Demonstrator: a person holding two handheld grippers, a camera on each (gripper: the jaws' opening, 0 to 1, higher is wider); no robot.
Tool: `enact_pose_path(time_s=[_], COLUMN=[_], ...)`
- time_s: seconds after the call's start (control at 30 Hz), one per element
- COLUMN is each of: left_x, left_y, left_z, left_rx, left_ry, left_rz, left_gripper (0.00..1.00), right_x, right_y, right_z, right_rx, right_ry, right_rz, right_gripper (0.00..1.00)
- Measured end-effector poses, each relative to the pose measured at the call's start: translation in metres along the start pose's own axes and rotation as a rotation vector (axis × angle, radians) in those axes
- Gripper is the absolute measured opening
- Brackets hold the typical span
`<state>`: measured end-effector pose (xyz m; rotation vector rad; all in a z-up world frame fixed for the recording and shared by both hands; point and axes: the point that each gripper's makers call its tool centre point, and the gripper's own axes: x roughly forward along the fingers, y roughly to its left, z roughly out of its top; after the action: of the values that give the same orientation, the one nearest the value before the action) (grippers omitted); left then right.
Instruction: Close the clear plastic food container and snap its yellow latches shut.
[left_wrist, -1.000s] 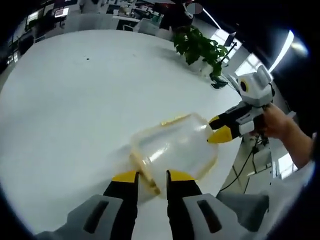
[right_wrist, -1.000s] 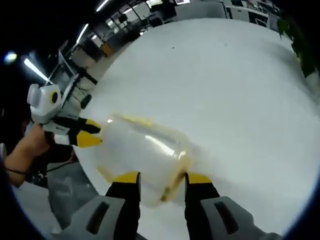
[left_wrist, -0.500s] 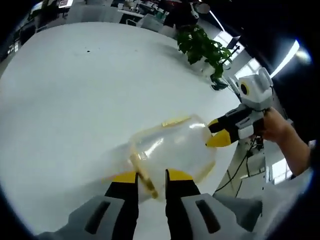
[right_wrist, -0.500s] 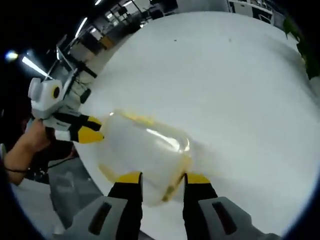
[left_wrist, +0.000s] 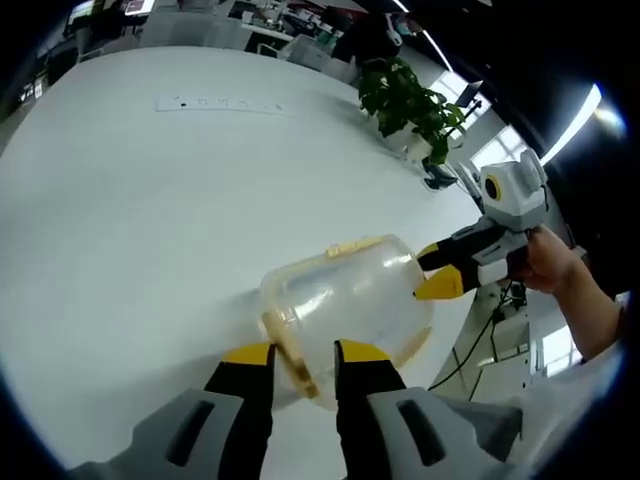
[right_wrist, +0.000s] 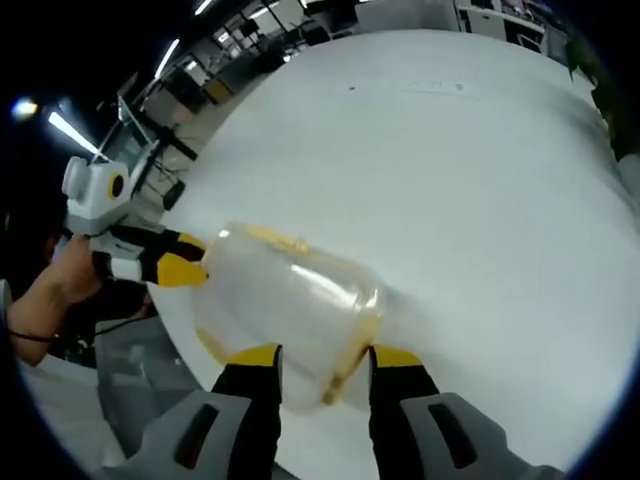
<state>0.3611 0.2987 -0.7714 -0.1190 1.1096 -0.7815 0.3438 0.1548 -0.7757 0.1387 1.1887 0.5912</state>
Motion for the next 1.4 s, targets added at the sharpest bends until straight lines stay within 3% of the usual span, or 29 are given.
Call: enact_pose_path(time_s=[0.57,1.13,1.4], left_x=[-0.006,-0.016,-0.023], left_y=[0.001,0.005,0.002], left_z=[0.002,0.005,0.011], left_rx=[0.091,0.194,0.285], left_ry=[0.026,0.036,0.042], left_rz=[0.031,0.06,0.071], left_gripper=[0.23,0.25,0.25], right_x=[-0.006,-0.012,-0.011], right_y=[-0.002,-0.003,0.001], right_z=[-0.001,0.002,0.002], right_rx=[-0.138,-0.439,-0.504], right_ry=[0.024,0.115,0.126], right_rz=[-0.043,-0.111,-0.109], right_gripper=[0.32,0.3,0.3])
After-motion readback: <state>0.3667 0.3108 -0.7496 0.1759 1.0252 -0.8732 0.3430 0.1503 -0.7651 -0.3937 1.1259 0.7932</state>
